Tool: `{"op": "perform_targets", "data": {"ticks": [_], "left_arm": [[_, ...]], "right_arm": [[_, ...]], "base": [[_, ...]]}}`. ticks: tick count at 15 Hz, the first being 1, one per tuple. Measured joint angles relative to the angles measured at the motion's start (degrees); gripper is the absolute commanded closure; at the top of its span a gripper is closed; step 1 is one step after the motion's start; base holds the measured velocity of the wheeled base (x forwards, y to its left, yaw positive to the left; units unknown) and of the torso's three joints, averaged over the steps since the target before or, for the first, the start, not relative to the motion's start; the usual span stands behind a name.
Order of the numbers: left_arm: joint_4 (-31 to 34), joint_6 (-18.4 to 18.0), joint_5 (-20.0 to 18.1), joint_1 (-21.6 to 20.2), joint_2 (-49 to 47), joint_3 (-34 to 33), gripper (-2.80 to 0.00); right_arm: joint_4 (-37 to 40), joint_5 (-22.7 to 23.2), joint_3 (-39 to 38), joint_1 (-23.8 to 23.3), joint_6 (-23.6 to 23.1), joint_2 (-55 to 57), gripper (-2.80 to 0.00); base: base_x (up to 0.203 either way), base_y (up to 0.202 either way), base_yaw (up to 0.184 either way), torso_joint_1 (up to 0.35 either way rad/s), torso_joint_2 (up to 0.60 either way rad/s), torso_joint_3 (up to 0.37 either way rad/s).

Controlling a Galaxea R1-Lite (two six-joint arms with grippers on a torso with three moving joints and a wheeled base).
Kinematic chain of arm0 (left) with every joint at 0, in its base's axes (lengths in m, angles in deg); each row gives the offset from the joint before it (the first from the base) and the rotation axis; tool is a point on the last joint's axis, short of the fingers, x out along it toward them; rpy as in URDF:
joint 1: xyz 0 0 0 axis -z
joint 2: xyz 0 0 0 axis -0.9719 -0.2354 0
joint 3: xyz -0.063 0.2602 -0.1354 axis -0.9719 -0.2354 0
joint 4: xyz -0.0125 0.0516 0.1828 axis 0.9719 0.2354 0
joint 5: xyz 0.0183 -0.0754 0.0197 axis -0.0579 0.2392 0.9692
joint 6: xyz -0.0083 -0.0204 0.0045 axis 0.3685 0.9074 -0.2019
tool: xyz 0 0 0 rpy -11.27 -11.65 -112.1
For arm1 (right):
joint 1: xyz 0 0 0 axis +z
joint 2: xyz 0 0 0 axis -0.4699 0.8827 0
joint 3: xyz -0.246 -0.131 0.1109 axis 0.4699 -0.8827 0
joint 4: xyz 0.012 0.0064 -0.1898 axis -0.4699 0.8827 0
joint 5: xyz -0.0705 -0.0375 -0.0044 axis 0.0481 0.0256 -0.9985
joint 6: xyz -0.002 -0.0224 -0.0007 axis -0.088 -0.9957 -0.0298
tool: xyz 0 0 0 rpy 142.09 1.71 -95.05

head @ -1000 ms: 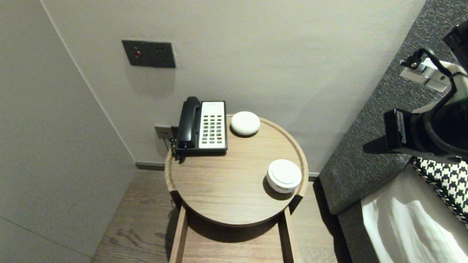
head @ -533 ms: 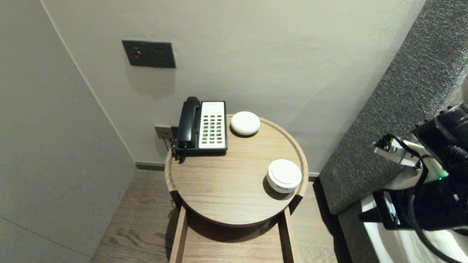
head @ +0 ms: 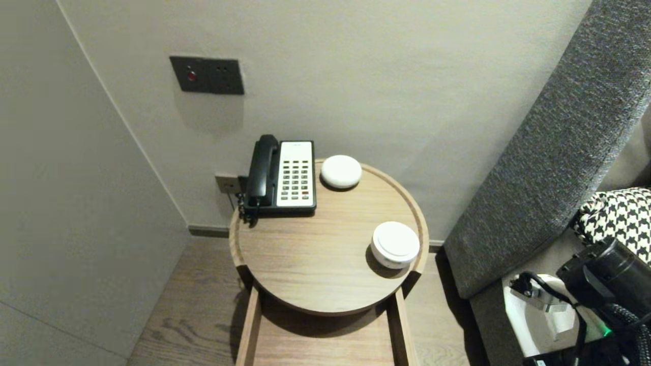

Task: Close the nightstand drawer

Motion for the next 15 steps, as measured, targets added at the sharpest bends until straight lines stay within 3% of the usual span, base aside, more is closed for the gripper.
{"op": "perform_targets", "data": {"ticks": [6, 10, 15], "left_arm": [[0.0, 0.0, 0.0, 0.0, 0.0, 0.0, 0.0], [0.0, 0.0, 0.0, 0.0, 0.0, 0.0, 0.0], [0.0, 0.0, 0.0, 0.0, 0.0, 0.0, 0.0]], "right_arm": [[-8.4, 0.9, -5.8, 7.7, 1.6, 4.0, 0.0], [-12.0, 0.8, -6.9, 14.9, 5.8, 8.1, 0.0], [-18.3, 0.3, -8.7, 19.1, 6.7, 11.3, 0.0]], "base": [[0.0, 0.0, 0.0, 0.0, 0.0, 0.0], [0.0, 0.0, 0.0, 0.0, 0.0, 0.0], [0.0, 0.0, 0.0, 0.0, 0.0, 0.0]]}}
